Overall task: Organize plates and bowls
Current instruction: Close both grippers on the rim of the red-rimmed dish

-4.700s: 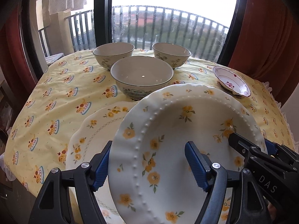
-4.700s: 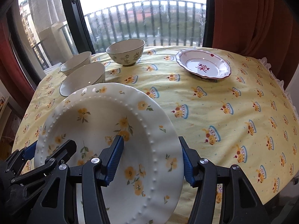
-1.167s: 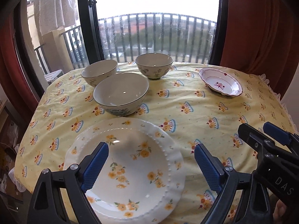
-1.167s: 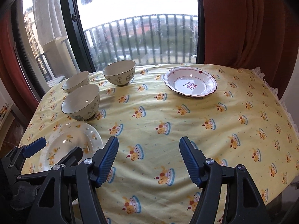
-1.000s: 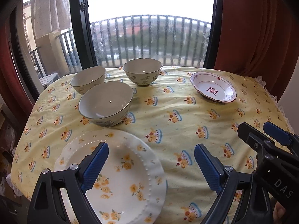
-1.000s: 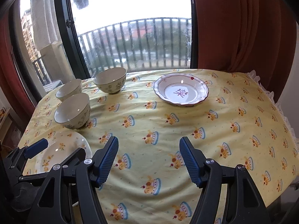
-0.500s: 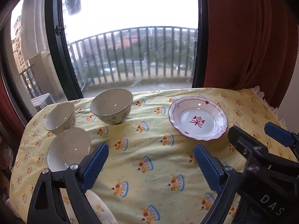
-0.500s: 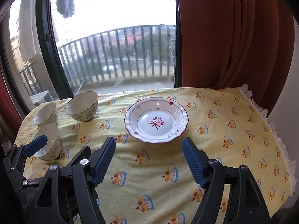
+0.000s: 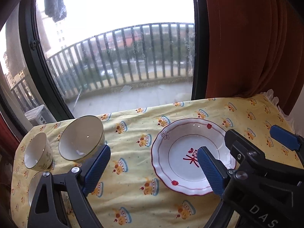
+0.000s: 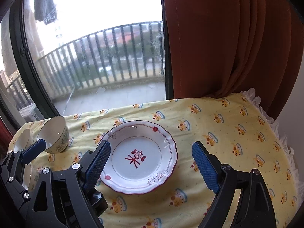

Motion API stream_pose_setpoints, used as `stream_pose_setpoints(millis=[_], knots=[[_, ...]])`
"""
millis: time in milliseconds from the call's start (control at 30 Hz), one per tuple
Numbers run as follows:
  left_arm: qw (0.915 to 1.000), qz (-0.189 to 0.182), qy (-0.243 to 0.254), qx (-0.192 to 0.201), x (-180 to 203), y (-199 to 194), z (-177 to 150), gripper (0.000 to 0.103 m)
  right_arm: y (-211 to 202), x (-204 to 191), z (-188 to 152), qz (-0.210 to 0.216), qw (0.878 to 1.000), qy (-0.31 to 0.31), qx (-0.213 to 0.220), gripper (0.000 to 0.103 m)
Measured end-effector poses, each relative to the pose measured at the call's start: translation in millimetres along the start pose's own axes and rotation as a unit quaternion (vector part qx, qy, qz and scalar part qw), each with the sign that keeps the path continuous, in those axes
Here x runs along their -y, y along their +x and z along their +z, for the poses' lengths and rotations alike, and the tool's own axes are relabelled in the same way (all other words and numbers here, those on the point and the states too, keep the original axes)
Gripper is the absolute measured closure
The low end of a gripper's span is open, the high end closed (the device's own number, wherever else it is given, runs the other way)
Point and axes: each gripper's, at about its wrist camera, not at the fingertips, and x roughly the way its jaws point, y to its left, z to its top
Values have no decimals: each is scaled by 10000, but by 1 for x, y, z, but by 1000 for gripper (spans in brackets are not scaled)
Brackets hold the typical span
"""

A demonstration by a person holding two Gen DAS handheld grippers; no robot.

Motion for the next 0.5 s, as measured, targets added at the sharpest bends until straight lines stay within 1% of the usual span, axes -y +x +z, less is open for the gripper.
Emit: stream_pose_setpoints(millis=[167, 267, 400, 467, 500], knots=[[9998, 4, -35, -203, 6, 40, 4, 9, 44, 11, 9, -27, 9997, 53, -224, 14], [9992, 68, -6, -385, 9, 60, 0, 10, 69, 16, 8, 10, 9991, 95, -424, 14], [9983, 48, 32, -576, 10, 79, -4, 11, 93, 23, 3, -5, 9980, 185, -609, 15], [9978, 53, 40, -661, 11, 89, -7, 14, 103, 26, -1, 2, 9974, 249, -683, 22], [9973, 32, 57, -726, 12, 94, -9, 18, 107, 27, -3, 11, 9968, 280, -746, 23]])
